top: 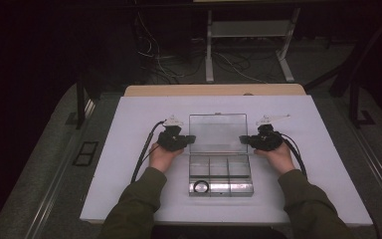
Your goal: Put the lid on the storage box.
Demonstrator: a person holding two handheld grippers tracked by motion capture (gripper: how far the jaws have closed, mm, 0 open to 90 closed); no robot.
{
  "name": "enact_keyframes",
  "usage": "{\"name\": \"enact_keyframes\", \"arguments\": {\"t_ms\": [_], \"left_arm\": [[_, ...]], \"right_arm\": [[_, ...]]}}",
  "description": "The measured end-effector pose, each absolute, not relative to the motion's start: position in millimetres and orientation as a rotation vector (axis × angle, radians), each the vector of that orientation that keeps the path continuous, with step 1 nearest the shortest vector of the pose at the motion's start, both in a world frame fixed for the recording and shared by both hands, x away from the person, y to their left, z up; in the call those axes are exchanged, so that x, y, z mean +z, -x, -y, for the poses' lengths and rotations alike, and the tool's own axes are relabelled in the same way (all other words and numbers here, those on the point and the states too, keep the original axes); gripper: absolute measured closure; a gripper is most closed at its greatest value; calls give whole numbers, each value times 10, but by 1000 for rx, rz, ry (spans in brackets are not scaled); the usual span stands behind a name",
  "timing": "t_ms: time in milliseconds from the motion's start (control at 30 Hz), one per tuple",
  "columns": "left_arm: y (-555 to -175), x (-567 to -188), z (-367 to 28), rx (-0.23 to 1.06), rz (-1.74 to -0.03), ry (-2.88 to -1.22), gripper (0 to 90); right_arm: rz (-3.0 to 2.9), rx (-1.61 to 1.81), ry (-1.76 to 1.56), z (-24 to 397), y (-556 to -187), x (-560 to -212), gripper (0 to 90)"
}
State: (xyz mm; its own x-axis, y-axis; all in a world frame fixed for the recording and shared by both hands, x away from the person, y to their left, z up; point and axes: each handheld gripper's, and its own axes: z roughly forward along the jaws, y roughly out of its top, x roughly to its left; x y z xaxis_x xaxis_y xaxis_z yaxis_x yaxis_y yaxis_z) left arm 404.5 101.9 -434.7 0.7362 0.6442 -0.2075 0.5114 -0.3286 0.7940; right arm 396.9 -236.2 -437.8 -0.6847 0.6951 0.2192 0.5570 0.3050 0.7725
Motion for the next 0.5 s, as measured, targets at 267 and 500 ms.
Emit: {"name": "enact_keyframes", "arguments": {"t_ms": [267,500], "left_arm": [[-4031,-4287,-1042,189,-865,-1969,891],[-4016,-4238,-1054,190,-856,-1942,891]], "right_arm": [[-2380,1363,-1139,2379,-3955,-4315,888],[-2364,1387,-1121,2385,-3941,-4268,888]]}}
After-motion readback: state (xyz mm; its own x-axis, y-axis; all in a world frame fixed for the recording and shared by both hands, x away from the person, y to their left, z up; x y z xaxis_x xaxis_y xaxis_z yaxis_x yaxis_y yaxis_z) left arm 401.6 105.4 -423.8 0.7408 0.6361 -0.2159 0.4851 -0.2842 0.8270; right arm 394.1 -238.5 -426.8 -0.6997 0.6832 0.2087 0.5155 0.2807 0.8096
